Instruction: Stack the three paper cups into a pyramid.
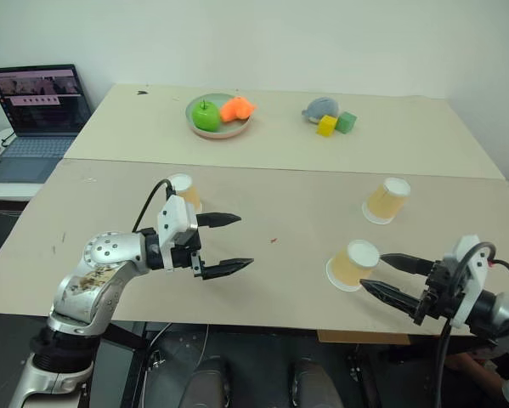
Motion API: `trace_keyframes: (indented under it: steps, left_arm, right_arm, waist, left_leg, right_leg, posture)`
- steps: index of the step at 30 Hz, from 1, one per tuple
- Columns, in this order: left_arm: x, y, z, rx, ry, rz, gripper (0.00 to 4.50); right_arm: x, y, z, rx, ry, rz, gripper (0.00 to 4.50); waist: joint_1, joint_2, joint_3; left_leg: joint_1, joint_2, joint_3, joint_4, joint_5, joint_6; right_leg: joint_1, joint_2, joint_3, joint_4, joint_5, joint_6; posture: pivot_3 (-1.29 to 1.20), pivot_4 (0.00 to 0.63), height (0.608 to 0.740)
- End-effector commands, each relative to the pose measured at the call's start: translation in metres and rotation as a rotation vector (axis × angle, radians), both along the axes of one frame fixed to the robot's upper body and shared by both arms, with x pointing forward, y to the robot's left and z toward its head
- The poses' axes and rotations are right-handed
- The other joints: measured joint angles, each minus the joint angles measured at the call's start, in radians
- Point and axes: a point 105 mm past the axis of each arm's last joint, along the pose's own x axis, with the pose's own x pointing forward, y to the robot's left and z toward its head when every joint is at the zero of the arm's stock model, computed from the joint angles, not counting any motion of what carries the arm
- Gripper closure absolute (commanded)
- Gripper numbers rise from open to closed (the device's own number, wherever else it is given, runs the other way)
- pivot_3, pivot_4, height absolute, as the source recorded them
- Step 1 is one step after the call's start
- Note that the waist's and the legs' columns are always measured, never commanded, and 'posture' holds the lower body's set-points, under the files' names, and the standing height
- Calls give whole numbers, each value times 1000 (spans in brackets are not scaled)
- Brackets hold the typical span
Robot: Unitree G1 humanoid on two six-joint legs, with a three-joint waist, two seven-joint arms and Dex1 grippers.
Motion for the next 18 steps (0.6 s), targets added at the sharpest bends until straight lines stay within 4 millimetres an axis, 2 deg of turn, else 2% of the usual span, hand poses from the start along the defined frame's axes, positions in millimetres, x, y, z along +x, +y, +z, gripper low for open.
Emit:
trace_keyframes:
  steps: [1,11,18]
  left_arm:
    - [-3,2,11,-15,-47,8,13]
    - [-7,5,14,-18,-49,12,13]
    - [-8,10,19,-21,-52,35,13]
  right_arm:
    - [4,4,5,0,-43,17,0]
    - [19,4,-1,14,-66,23,0]
    - [31,12,-6,29,-74,47,0]
  waist:
    - [0,0,0]
    - [0,0,0]
    - [-1,0,0]
  left_leg:
    - [0,0,0,0,0,0]
    - [0,0,0,0,0,0]
    - [1,0,0,0,0,0]
  right_leg:
    - [0,0,0,0,0,0]
    - [0,0,0,0,0,0]
    - [0,0,0,0,0,0]
  posture:
    - [0,150,678]
    - [0,150,678]
    - [0,150,678]
